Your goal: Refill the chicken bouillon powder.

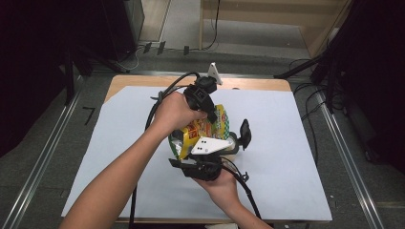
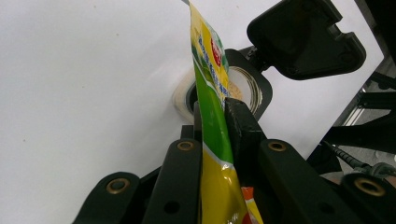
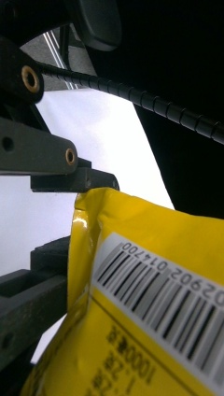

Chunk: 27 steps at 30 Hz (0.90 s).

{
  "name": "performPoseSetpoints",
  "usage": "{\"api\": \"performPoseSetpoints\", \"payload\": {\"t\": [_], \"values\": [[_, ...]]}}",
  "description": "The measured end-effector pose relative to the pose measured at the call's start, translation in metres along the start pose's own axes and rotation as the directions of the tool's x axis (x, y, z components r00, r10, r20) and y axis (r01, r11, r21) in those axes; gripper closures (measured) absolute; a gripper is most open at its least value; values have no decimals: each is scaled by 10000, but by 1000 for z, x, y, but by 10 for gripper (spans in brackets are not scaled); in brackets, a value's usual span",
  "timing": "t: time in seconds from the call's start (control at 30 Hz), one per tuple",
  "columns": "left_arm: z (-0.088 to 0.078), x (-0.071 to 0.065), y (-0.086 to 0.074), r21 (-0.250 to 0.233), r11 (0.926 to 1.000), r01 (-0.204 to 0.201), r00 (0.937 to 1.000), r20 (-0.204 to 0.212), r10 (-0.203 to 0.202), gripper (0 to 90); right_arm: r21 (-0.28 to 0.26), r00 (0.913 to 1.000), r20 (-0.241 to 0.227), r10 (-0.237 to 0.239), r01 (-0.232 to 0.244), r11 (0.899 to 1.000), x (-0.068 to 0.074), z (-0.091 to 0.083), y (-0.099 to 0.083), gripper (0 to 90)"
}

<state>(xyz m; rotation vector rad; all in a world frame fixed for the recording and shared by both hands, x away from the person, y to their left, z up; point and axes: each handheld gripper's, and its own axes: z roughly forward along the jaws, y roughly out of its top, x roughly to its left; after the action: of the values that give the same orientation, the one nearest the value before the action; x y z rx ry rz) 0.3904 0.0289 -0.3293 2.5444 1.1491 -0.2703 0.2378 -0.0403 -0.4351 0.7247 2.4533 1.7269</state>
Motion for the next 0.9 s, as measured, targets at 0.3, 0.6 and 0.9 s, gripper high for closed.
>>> {"api": "performPoseSetpoints", "payload": {"t": [0.3,0.6,0.9], "values": [[-2,-2,0,26,10000,-59,9999,-87,59,840,-36,10000,-29,51,-51,10000,1,0,1,705],[-2,-2,0,62,9999,-97,9999,-139,97,839,-21,10000,-45,36,-36,10000,1,0,0,706],[-2,-2,0,49,9999,-100,9999,-130,101,838,-18,10000,-15,-7,7,10000,1,0,1,707]]}}
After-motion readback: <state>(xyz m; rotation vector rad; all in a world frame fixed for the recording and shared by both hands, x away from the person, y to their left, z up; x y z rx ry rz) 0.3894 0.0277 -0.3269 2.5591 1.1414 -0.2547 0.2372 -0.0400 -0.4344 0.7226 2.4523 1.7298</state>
